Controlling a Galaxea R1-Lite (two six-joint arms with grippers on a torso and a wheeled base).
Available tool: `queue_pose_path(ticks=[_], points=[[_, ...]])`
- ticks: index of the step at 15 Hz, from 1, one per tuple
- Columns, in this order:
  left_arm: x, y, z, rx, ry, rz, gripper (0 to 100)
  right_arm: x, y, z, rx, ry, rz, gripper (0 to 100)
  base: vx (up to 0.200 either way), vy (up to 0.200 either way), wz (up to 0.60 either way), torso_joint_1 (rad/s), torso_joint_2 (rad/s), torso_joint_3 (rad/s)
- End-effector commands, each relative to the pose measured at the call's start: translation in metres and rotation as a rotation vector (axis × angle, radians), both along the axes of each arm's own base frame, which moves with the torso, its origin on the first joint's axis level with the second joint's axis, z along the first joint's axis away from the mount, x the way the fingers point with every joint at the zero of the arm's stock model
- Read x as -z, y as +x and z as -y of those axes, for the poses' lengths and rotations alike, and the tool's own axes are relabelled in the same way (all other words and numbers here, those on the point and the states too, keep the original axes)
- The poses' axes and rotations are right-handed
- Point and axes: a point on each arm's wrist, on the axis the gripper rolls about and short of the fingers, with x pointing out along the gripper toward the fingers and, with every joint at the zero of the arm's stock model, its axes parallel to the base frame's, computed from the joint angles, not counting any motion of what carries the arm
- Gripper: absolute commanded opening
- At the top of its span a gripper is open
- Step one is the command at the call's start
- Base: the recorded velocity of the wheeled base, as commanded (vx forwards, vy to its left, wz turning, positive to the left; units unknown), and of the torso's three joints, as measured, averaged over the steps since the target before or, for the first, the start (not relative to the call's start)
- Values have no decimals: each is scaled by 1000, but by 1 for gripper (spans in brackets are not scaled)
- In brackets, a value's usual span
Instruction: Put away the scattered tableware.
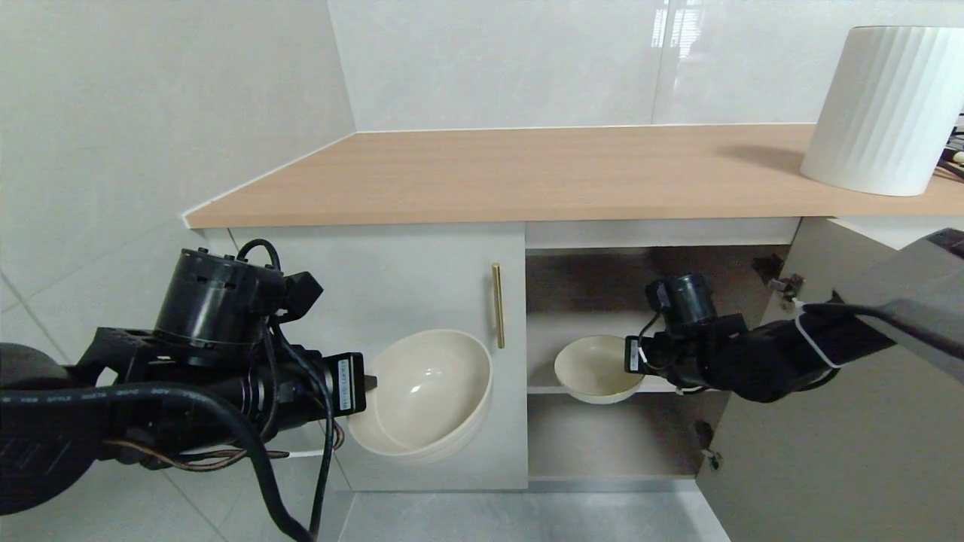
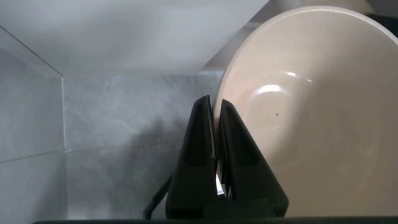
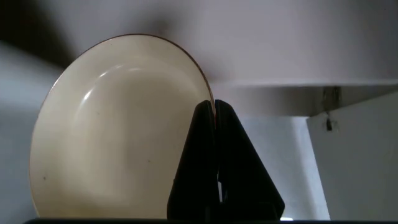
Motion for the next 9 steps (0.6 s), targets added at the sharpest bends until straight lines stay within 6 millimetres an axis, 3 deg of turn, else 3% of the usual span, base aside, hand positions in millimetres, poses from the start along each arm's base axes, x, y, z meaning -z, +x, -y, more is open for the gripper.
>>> queue_pose_path(ticks=[1, 9], points=[[2, 1, 1, 1, 3, -7, 0, 39, 27, 4, 68, -26, -40, 0, 0, 0, 0, 0, 0, 0], [4, 2, 1, 1, 7, -16, 0, 66, 71, 21, 282, -38, 20, 0, 0, 0, 0, 0, 0, 0]])
